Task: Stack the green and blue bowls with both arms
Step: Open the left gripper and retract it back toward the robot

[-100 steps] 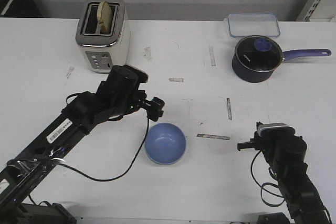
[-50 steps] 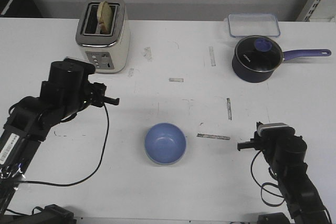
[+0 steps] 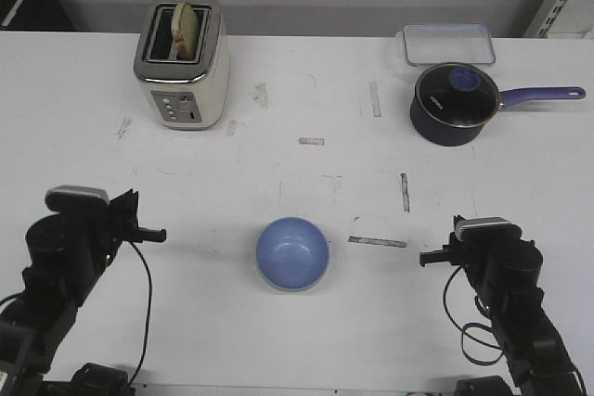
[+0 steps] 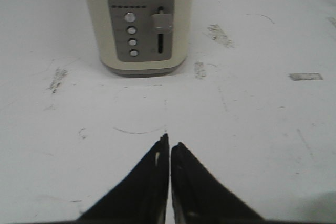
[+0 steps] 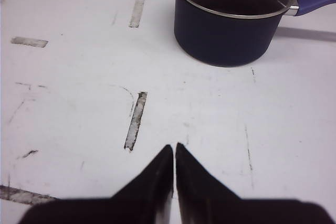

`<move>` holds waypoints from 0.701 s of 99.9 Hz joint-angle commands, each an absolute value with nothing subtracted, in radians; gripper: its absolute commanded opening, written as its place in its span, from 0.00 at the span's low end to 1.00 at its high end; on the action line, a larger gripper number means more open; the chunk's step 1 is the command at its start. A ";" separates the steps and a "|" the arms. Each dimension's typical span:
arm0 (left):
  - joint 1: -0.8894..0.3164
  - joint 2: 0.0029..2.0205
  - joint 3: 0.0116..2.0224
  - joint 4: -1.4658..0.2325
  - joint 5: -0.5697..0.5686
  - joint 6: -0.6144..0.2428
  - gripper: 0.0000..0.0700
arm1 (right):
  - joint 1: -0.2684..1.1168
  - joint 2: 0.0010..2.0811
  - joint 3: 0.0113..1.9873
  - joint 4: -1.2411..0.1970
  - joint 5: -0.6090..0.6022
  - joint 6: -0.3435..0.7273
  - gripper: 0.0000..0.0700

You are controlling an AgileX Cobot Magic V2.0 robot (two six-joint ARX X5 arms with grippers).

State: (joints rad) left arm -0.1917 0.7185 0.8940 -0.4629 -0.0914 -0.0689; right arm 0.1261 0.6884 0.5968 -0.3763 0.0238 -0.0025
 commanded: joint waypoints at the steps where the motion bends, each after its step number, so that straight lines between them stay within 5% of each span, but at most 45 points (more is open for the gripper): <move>1: -0.183 0.651 0.826 -0.419 -0.124 -0.062 0.00 | 0.130 0.695 0.603 -0.366 0.025 0.003 0.00; 70: -0.138 0.444 0.688 -0.365 -0.123 -0.035 0.00 | 0.130 0.694 0.603 -0.276 0.027 0.003 0.00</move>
